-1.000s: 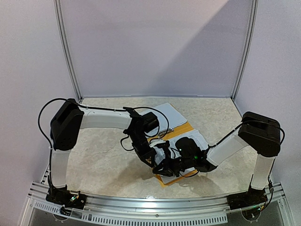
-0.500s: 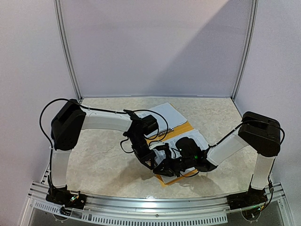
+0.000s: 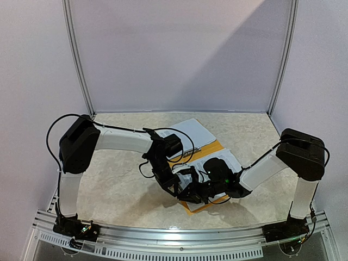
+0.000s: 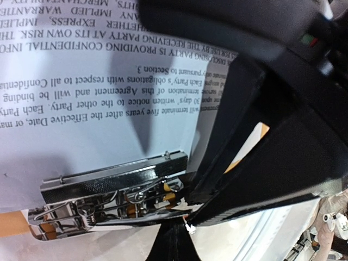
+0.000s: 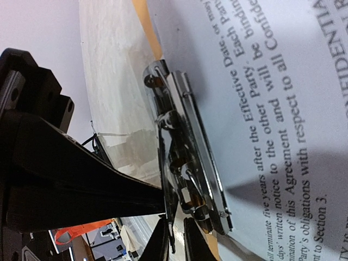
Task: Put the files into the folder
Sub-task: Clamp the file in the folder with some files.
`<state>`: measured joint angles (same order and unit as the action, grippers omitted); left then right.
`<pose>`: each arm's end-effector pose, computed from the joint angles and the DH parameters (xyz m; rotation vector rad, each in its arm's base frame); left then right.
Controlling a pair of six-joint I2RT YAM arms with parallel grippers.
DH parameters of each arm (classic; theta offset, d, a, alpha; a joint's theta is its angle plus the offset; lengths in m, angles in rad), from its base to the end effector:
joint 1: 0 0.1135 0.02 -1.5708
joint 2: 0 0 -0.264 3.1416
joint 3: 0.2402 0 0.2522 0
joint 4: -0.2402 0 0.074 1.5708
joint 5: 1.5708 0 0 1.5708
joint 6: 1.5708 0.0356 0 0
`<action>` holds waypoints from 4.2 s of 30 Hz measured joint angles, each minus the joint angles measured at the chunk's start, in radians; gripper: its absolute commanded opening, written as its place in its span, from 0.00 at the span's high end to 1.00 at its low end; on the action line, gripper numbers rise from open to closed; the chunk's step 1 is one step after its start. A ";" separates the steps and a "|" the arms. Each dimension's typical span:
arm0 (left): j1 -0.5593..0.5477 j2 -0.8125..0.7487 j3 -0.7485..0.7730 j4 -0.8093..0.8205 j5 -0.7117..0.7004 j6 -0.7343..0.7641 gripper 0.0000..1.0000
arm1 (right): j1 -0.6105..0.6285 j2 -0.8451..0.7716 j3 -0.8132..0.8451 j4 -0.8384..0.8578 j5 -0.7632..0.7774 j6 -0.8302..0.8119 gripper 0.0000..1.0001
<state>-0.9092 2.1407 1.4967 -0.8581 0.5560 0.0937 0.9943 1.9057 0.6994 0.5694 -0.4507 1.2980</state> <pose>0.2319 -0.3283 0.1327 -1.4078 -2.5093 0.7930 0.1698 0.2896 0.0923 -0.1012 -2.7489 -1.5133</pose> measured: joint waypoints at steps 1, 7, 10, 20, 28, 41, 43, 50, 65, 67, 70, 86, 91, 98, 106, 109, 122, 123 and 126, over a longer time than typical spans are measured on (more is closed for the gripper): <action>0.000 0.000 0.000 0.000 0.000 0.000 1.00 | 0.000 0.000 0.000 0.000 0.000 0.000 0.89; 0.002 0.000 0.018 -0.018 -0.013 0.003 0.99 | 0.000 -0.001 0.000 0.002 0.000 -0.009 0.90; 0.008 0.000 0.041 -0.039 -0.021 0.011 0.87 | 0.000 -0.002 0.000 0.004 0.001 -0.019 0.90; 0.012 -0.001 0.096 -0.061 -0.012 0.027 0.91 | 0.000 -0.002 0.000 0.007 0.001 -0.022 0.91; 0.012 0.010 0.074 -0.053 -0.008 0.014 0.92 | 0.000 -0.002 0.000 0.007 0.001 -0.022 0.91; 0.012 0.019 0.074 -0.029 -0.003 0.003 0.92 | 0.000 -0.002 -0.002 0.003 0.005 -0.022 0.91; 0.012 0.019 0.074 -0.028 -0.003 0.003 0.92 | 0.000 -0.002 -0.002 0.003 0.005 -0.022 0.90; 0.016 0.019 0.066 -0.022 0.008 0.003 0.92 | 0.000 -0.003 -0.005 0.009 0.003 -0.021 0.82; 0.018 0.019 0.066 -0.020 0.011 0.003 0.92 | 0.000 -0.014 0.016 -0.038 -0.008 -0.026 0.78; 0.018 0.019 0.066 -0.018 0.011 0.004 0.92 | -0.001 -0.018 0.021 -0.054 -0.007 -0.027 0.78; 0.018 0.019 0.066 -0.017 0.011 0.004 0.92 | -0.001 -0.026 0.029 -0.085 -0.005 -0.027 0.78; 0.018 0.047 0.064 0.032 -0.030 0.010 0.92 | -0.001 -0.085 0.058 -0.250 0.031 -0.019 0.88; 0.016 0.053 0.066 0.039 -0.028 0.010 0.92 | -0.001 -0.085 0.057 -0.261 0.032 -0.018 0.92; 0.016 0.053 0.075 0.033 -0.033 0.015 0.91 | 0.000 -0.091 0.053 -0.256 0.038 -0.016 0.95; 0.018 0.051 0.139 -0.077 -0.023 0.132 0.55 | -0.003 -0.101 0.019 -0.200 0.044 -0.017 0.96; 0.020 0.046 0.166 -0.118 0.004 0.237 0.46 | -0.010 -0.101 -0.002 -0.154 0.027 -0.017 0.96; 0.029 -0.037 0.034 -0.038 0.119 0.805 0.48 | -0.051 0.029 -0.109 0.255 -0.085 0.036 0.98; 0.029 -0.037 0.026 -0.026 0.113 0.839 0.48 | -0.053 0.047 -0.111 0.290 -0.089 0.042 0.98; 0.028 -0.037 -0.006 0.006 0.084 0.936 0.48 | -0.055 0.081 -0.123 0.369 -0.095 0.058 0.98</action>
<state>-0.8810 2.1040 1.4902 -0.8520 0.6403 1.0298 0.9394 1.9865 0.5762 0.9382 -0.5453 1.3556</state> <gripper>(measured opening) 0.522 0.035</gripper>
